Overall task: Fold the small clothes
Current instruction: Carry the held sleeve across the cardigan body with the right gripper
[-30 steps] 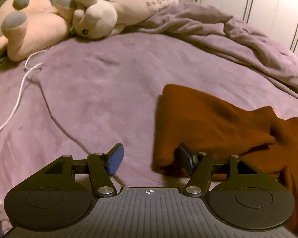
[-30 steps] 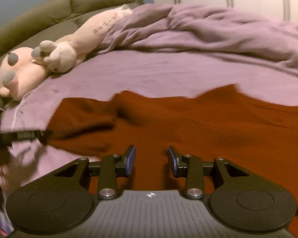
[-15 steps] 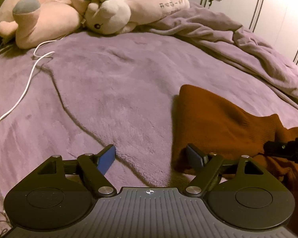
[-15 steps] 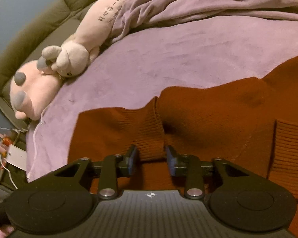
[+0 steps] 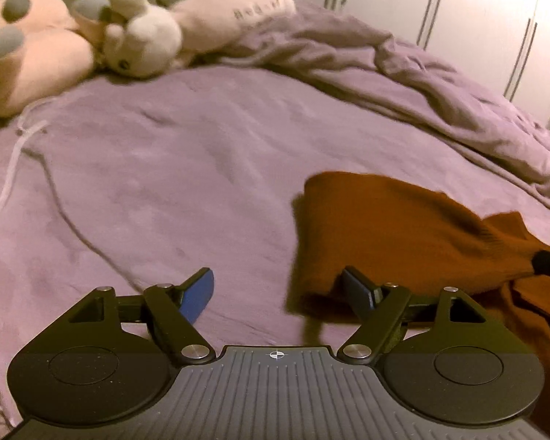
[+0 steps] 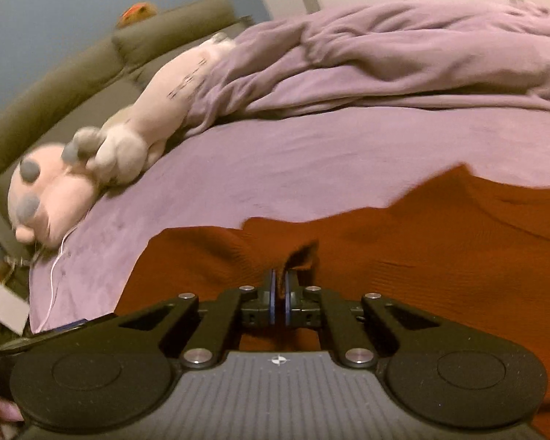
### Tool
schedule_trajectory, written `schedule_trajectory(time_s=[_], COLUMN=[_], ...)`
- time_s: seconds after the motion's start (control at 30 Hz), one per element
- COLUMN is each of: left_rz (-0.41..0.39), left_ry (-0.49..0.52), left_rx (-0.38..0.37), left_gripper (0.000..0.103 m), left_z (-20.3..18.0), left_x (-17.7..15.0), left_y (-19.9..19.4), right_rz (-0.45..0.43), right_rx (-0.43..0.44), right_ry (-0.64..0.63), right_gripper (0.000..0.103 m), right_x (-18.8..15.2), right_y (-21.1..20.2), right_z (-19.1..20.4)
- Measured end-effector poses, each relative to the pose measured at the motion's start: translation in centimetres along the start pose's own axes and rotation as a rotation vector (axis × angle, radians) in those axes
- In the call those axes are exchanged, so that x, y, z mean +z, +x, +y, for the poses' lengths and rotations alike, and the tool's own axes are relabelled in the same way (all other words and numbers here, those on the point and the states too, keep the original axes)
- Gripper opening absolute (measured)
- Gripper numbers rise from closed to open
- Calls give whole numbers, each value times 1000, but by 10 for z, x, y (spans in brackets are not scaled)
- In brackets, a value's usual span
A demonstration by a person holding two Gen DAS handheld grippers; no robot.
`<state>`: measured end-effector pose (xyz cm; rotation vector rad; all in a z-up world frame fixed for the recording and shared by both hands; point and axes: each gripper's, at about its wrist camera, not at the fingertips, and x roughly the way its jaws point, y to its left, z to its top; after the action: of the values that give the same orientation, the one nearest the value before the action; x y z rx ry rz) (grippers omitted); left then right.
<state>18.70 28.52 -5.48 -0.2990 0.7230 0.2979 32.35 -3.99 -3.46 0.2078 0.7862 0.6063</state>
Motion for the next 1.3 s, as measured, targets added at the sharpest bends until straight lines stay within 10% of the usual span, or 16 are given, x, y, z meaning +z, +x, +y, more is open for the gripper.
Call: schedule_trajectory(time_s=[0.17, 0.53, 0.67, 0.9, 1.3], left_rz=[36, 39, 18, -1, 24], left_ry=[64, 79, 105, 132, 196], left_rx=[5, 31, 43, -12, -53], left_gripper=[82, 83, 85, 85, 70], left_z=[-30, -36, -38, -51, -125], left_x=[-11, -11, -15, -18, -24], left_y=[12, 16, 17, -9, 26], right_rz=[70, 72, 118, -87, -180], right_rx=[-91, 133, 175, 88, -41], right_ry=[68, 344, 324, 118, 245], right_gripper=[4, 23, 6, 6, 6], right_x=[-19, -19, -15, 15, 22], right_y=[-5, 15, 32, -35, -110], right_z=[-43, -81, -69, -40, -114])
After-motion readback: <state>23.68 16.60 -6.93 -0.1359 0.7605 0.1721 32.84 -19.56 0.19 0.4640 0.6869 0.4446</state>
